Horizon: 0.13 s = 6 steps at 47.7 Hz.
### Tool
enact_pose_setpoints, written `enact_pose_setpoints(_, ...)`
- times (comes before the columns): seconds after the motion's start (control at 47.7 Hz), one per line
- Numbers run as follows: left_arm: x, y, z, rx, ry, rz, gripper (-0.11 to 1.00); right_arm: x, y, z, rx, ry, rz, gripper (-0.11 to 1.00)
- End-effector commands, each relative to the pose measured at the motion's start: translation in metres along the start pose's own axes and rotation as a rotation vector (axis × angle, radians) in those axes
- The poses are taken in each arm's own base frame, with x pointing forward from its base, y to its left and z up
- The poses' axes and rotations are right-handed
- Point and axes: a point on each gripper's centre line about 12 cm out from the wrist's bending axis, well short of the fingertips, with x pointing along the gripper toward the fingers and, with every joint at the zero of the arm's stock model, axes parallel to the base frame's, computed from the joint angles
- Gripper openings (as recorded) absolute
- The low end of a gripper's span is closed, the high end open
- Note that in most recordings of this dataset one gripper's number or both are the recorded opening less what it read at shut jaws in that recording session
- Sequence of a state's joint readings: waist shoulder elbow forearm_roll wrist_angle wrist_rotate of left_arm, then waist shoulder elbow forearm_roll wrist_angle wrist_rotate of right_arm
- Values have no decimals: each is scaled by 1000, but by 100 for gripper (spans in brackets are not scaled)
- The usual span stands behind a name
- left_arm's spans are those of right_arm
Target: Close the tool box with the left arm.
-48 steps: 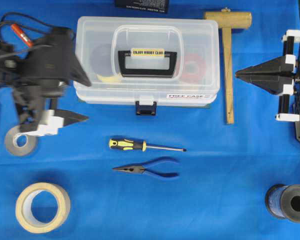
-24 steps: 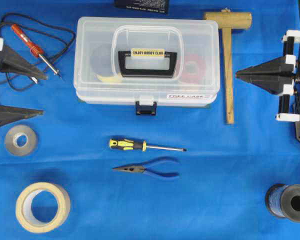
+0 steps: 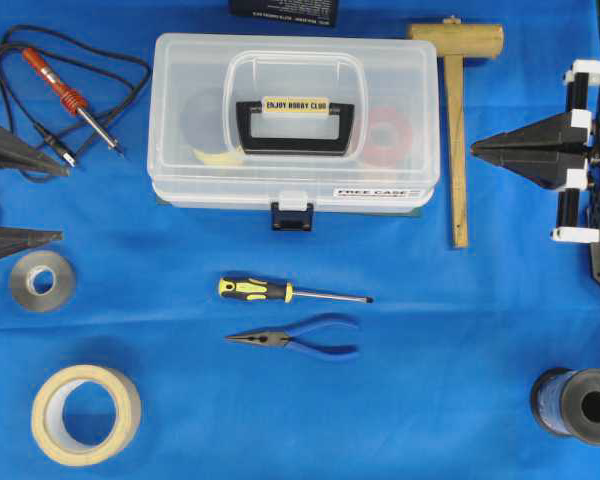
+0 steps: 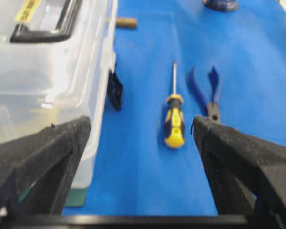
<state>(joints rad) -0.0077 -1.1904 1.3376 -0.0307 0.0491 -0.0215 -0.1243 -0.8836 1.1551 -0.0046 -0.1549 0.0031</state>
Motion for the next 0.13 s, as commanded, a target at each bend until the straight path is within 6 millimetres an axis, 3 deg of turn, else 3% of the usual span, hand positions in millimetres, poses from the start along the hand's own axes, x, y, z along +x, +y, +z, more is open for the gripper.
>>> enact_pose_setpoints(0.0,0,0,4,-3,-12,-2,91,2,0,4,0,-12,0,0)
enact_pose_setpoints(0.105,0,0,4,-3,-12,-2,91,2,0,4,0,-11,0,0)
